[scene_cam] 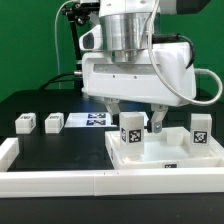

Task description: Assemble square table

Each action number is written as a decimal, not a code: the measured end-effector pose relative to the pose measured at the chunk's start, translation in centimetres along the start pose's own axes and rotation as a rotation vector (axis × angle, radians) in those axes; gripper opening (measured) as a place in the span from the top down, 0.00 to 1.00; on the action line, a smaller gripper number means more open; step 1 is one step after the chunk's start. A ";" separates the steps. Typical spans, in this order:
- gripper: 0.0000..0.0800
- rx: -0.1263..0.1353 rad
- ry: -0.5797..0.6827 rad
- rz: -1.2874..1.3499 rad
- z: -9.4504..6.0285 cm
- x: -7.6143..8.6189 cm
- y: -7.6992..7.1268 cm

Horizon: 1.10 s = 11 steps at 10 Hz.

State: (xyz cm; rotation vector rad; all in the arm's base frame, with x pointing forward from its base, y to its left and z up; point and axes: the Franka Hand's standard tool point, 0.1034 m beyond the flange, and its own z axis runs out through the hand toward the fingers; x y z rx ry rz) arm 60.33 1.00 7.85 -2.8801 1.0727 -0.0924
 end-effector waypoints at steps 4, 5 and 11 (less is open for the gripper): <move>0.19 -0.010 0.006 -0.333 0.0 0.1 0.0; 0.19 -0.014 0.007 -0.380 0.0 0.1 0.0; 0.20 -0.025 0.035 -0.727 0.0 0.5 0.4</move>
Offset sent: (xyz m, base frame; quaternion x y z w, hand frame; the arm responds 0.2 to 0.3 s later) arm 0.0041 0.0001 0.0016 -0.0189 0.0043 -0.2284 0.9734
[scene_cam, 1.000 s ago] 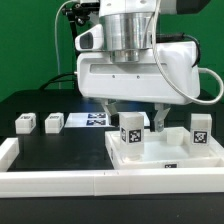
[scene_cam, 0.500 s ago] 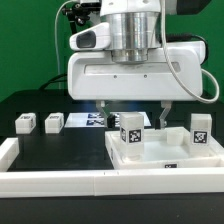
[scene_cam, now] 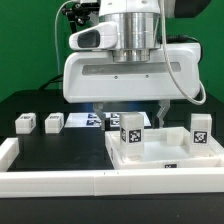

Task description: Assemble square table

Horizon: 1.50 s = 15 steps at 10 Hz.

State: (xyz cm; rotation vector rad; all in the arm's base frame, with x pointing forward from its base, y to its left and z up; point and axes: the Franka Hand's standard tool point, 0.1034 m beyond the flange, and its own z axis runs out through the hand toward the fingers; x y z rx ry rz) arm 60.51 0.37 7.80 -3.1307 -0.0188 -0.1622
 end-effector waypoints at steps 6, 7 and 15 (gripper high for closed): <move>0.64 0.000 0.000 0.024 0.0 0.0 0.0; 0.64 0.000 0.000 0.024 0.0 0.0 0.0; 0.64 0.020 -0.005 0.735 0.2 -0.1 0.2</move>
Offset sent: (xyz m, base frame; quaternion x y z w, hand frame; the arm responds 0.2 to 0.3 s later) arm 0.0000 0.0000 0.0000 0.0000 0.0000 0.0000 1.0000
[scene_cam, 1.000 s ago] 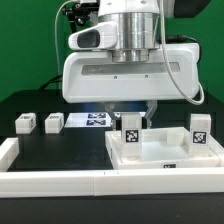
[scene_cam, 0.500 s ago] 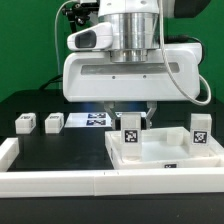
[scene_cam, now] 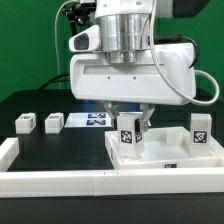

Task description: Assemble square table

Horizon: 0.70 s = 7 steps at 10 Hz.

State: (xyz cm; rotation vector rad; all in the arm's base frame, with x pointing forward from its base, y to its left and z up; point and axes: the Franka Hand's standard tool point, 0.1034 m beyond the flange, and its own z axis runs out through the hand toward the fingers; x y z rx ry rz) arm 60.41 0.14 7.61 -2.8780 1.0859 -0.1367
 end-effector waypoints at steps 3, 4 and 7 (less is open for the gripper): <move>0.64 -0.014 -0.012 0.348 0.0 -0.5 -0.2; 0.64 -0.015 -0.014 0.418 0.0 -0.6 -0.3; 0.64 -0.016 -0.012 0.514 0.0 -0.6 -0.3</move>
Offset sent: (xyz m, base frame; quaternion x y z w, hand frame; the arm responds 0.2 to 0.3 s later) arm 0.0002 0.0071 0.0016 -0.0167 -0.0262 0.2491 0.9680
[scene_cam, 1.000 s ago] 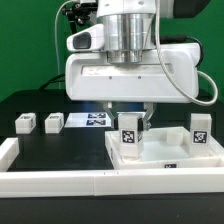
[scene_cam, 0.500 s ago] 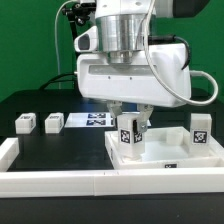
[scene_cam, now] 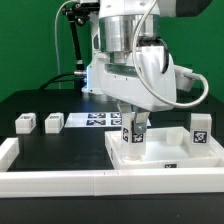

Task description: Assemble square table

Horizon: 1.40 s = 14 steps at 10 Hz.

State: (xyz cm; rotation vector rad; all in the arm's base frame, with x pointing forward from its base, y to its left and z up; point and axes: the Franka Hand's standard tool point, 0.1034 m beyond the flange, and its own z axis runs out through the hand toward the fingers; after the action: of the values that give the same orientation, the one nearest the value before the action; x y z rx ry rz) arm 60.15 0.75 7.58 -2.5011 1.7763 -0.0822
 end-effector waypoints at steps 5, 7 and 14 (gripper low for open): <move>0.20 -0.006 -0.002 -0.310 0.0 -0.2 -0.1; 0.19 -0.006 -0.003 -0.432 0.0 -0.2 -0.1; 0.19 -0.037 0.023 -1.067 -0.5 -0.3 -0.7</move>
Offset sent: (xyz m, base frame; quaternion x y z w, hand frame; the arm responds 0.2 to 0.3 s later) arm 0.0053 0.0014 0.0037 -0.0243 0.0056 -0.1478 0.9887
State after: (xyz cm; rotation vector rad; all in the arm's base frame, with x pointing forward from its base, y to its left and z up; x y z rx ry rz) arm 60.72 1.23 8.09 -3.1337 0.2661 -0.1271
